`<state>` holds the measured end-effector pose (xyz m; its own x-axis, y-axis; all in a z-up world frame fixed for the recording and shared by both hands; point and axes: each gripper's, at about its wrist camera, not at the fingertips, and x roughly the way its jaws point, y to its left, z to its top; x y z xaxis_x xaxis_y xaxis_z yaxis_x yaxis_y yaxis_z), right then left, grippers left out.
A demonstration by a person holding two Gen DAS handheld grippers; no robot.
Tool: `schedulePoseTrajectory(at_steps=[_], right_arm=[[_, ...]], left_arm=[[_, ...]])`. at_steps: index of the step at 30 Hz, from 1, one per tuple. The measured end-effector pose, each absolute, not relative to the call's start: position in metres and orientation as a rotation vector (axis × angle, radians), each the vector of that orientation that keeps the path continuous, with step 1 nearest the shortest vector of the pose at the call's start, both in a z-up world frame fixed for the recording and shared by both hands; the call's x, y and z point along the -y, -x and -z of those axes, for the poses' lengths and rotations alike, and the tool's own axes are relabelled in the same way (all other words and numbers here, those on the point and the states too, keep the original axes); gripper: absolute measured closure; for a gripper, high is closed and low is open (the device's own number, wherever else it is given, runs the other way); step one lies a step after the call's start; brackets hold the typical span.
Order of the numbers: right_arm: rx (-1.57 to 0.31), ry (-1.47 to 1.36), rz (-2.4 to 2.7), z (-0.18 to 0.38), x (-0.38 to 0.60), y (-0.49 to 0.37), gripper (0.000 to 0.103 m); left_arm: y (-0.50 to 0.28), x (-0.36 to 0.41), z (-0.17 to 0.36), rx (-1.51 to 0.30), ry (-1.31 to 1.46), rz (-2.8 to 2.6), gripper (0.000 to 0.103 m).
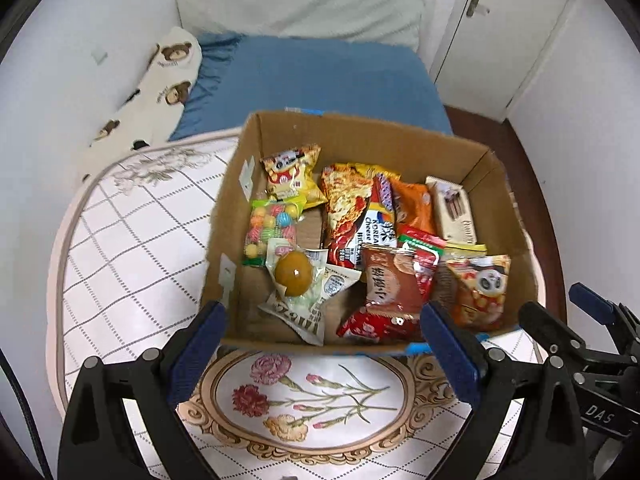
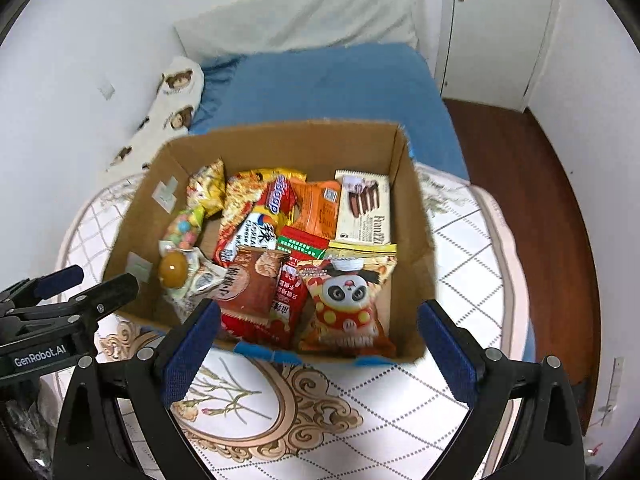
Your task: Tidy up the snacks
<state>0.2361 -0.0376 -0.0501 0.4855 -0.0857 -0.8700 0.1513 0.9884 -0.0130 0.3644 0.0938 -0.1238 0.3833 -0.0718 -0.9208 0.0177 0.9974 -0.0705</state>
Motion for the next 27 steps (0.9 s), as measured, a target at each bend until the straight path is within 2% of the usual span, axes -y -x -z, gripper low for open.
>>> schedulePoseTrajectory(at_steps=[10, 27], right_arm=[[-0.889, -0.036, 0.144, -0.019, 0.015, -0.148, 0.001], [-0.715, -0.009, 0.150, -0.091, -0.018, -0.025, 0.001]], left_arm=[[-0.290, -0.086, 0.062, -1.013, 0.011, 0.051, 0.004], [-0.182, -0.088, -0.010, -0.854, -0.017, 0.049, 0.004]])
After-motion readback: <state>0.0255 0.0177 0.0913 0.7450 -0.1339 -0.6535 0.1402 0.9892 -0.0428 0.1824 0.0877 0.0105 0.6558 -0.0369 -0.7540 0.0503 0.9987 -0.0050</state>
